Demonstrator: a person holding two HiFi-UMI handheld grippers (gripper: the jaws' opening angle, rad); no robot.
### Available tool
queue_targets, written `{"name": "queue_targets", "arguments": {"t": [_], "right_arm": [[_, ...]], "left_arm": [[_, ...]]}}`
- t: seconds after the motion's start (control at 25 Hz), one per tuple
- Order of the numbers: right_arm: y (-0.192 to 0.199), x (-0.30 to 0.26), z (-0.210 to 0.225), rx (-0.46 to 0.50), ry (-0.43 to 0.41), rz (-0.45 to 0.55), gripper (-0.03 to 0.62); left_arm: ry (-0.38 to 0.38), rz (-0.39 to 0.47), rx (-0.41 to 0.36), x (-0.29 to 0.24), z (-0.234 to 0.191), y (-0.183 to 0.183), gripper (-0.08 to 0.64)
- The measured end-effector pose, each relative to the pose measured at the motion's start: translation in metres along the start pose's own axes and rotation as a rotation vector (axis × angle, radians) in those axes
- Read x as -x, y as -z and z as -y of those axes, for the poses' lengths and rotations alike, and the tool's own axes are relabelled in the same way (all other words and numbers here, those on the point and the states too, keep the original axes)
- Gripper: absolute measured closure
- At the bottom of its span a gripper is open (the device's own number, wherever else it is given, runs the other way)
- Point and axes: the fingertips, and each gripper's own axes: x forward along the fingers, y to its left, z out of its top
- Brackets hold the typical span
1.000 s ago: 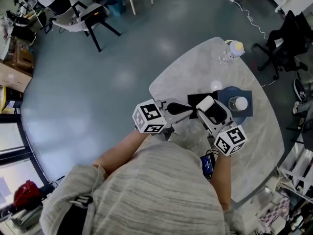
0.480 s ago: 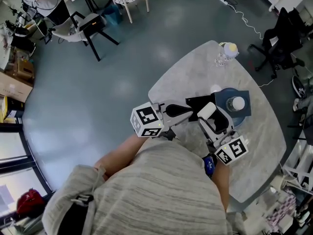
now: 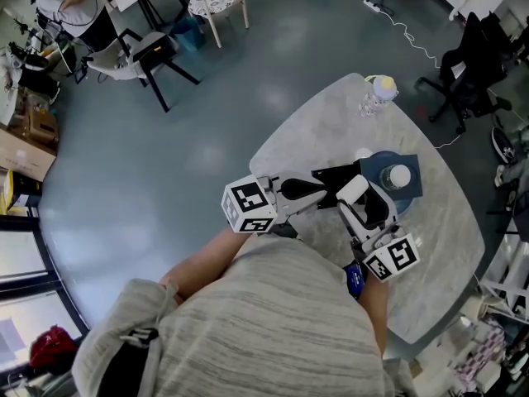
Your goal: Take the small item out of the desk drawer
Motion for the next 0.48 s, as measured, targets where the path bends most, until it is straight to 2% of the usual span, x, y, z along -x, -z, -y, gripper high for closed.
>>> {"name": "queue_targets", "arguments": {"t": [0.48], "right_arm": [[0.0024, -0.0011, -0.0037, -0.003, 0.0, -0.007, 0.334]], "left_arm": [[0.008, -0.017, 0.007, 0.0006, -0.0014, 0.0047, 0.545]]}}
